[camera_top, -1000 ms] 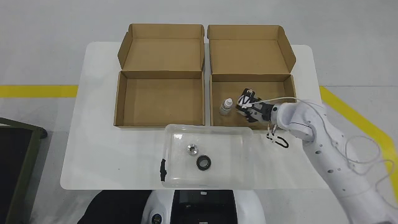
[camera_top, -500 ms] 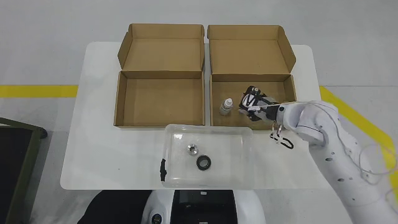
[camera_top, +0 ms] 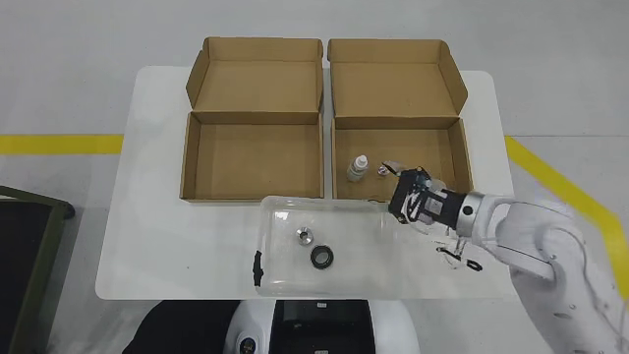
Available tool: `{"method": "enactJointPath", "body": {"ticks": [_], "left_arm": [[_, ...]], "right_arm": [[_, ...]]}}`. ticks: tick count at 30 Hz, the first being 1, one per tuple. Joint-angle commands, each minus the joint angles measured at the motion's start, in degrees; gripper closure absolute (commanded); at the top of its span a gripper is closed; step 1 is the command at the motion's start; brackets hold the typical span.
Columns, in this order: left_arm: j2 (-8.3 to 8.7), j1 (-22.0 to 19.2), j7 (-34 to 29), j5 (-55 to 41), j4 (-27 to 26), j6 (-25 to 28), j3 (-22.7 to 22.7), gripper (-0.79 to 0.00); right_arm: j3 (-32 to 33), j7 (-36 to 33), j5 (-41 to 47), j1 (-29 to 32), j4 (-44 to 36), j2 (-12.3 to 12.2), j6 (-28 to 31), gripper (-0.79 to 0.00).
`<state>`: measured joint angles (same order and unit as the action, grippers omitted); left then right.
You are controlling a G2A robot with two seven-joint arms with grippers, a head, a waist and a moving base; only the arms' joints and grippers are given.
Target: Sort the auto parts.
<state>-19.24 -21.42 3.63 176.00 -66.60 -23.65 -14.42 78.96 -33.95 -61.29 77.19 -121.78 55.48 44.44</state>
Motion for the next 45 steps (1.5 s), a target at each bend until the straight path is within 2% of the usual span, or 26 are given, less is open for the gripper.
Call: {"method": "enactJointPath", "body": {"ticks": [1, 7, 17, 33, 45], "left_arm": [[0.00, 0.00, 0.00, 0.00, 0.00, 0.00, 0.00, -0.785], [0.00, 0.00, 0.00, 0.00, 0.00, 0.00, 0.00, -0.785], [0.00, 0.00, 0.00, 0.00, 0.00, 0.00, 0.00, -0.785], [0.00, 0.00, 0.00, 0.00, 0.00, 0.00, 0.00, -0.785], [0.00, 0.00, 0.00, 0.00, 0.00, 0.00, 0.00, -0.785]], "right_arm": [[-0.16, 0.63, 0.21, 0.88, -0.98, -0.10, 1.13, -0.459], [-3.24, 1.15, -1.76, 2.73, -3.13, -0.22, 3.22, -0.474], [-10.51, 3.22, -7.96, 3.13, -1.58, 0.06, 4.76, -0.505], [-20.52, 3.73, -14.12, -1.38, 5.33, 1.34, 2.85, -0.606], [-25.64, 3.83, -14.45, -5.15, 10.58, 2.51, 1.50, -0.619]]}}
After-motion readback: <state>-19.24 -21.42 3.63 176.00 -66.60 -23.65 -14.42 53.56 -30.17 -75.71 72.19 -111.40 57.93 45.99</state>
